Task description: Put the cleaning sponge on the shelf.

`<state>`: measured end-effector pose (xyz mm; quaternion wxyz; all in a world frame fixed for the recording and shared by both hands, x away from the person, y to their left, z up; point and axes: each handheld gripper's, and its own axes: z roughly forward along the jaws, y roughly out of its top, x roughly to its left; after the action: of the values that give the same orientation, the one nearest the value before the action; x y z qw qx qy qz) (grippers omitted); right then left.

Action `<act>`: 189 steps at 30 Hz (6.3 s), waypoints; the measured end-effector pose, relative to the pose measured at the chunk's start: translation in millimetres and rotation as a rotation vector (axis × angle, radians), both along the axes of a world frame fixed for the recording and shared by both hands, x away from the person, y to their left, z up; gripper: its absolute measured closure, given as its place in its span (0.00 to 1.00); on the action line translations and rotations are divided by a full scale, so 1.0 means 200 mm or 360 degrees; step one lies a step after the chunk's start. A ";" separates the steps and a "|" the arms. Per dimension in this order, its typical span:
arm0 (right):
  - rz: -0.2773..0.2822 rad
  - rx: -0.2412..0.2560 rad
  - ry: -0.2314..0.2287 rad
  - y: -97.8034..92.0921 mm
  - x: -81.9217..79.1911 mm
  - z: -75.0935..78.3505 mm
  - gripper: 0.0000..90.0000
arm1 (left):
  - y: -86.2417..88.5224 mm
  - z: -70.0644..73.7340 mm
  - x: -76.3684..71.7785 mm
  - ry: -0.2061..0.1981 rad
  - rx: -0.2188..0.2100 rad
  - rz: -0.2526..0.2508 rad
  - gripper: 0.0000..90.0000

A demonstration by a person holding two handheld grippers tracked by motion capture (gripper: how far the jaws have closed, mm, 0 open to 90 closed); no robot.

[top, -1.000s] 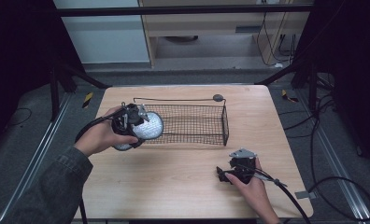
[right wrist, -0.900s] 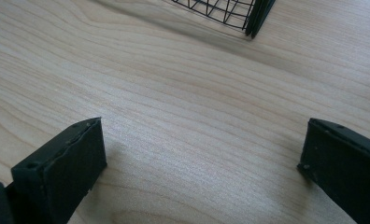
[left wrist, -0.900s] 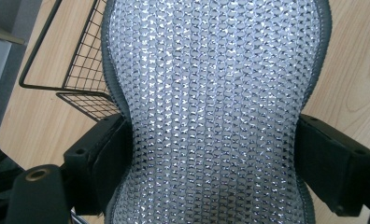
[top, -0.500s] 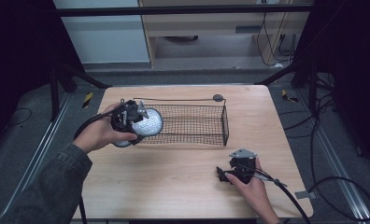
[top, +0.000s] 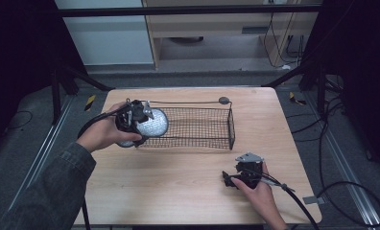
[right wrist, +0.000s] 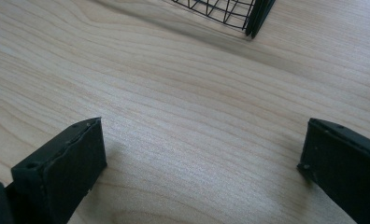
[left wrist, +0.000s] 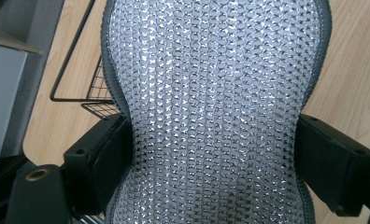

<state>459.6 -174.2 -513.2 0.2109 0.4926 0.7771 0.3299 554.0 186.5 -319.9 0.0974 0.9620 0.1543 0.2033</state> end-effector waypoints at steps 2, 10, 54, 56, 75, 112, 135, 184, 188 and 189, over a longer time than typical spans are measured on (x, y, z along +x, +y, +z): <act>0.0000 0.0000 0.0000 0.00 0.00 0.00 0.00 | -0.01 0.01 0.01 -0.0003 0.0006 -0.0013 0.16; 0.0000 0.0000 0.0000 0.00 0.00 0.00 0.00 | -0.03 0.02 0.05 -0.0034 0.0024 -0.0053 0.16; -0.0006 0.0001 0.0001 0.00 0.00 0.00 0.00 | -0.10 -0.11 0.21 -0.0156 0.0019 -0.0250 0.16; -0.0007 0.0001 0.0000 0.00 0.00 0.00 0.00 | -0.10 -0.12 0.23 -0.0151 0.0020 -0.0255 0.16; -0.0006 0.0000 -0.0001 0.00 0.00 0.00 0.00 | -0.12 -0.19 0.33 -0.0104 0.0021 -0.0281 0.15; 0.0000 0.0001 -0.0004 0.00 -0.01 0.00 0.00 | -0.15 -0.29 0.43 0.0011 -0.0004 -0.0215 0.09; 0.0000 0.0000 -0.0003 0.00 -0.01 0.00 0.00 | -0.14 -0.26 0.40 -0.0002 -0.0153 -0.0178 0.05; -0.0006 0.0003 -0.0003 0.00 -0.01 0.00 0.00 | -0.02 -0.23 -0.13 -0.0198 -0.0490 0.0142 0.05; -0.0005 0.0002 -0.0002 0.00 -0.01 0.00 0.00 | -0.02 -0.28 -0.21 -0.0194 -0.0494 0.0157 0.04; -0.0005 0.0003 -0.0002 0.00 -0.01 0.00 0.00 | -0.02 -0.29 -0.23 -0.0206 -0.0483 0.0160 0.04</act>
<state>457.3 -173.9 -513.3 0.2115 0.4937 0.7760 0.3306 508.7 182.2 -376.9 0.2410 0.9122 0.2245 0.2436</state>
